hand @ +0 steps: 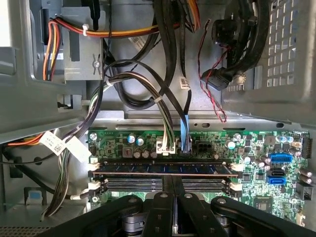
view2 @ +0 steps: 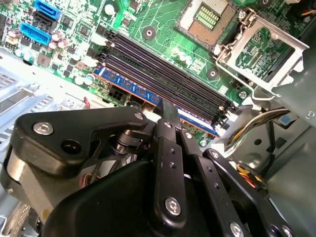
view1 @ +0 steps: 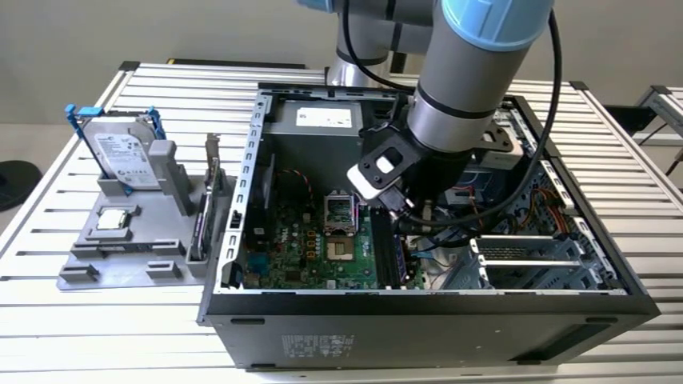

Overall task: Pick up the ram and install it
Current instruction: 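Press down the ram until it locks into place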

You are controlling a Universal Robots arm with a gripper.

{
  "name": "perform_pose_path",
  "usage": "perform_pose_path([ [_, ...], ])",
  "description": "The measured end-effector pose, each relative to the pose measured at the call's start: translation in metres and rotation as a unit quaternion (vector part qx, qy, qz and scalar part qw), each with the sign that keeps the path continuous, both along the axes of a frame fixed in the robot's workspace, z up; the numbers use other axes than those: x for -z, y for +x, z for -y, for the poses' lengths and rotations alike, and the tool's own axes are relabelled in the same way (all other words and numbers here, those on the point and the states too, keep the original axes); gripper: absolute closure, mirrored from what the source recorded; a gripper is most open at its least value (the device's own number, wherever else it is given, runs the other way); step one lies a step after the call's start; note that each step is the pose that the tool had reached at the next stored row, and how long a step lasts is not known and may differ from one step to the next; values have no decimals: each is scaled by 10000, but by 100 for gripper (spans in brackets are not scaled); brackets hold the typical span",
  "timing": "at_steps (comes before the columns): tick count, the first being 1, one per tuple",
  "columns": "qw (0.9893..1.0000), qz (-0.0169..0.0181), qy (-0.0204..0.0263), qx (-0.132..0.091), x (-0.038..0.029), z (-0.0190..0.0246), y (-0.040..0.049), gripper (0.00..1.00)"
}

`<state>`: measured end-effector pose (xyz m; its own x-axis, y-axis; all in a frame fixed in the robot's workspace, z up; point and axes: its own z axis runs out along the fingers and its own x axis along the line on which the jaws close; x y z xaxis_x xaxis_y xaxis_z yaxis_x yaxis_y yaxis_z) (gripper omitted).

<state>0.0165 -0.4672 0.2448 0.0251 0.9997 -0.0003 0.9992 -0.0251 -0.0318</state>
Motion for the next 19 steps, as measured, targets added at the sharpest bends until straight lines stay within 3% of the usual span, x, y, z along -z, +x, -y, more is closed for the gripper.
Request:
perform_pose_path([
  [10, 10000, 0, -1, -27, 62, 0, 2, 100],
  [19, 10000, 0, 1, -30, 71, 0, 1, 100],
])
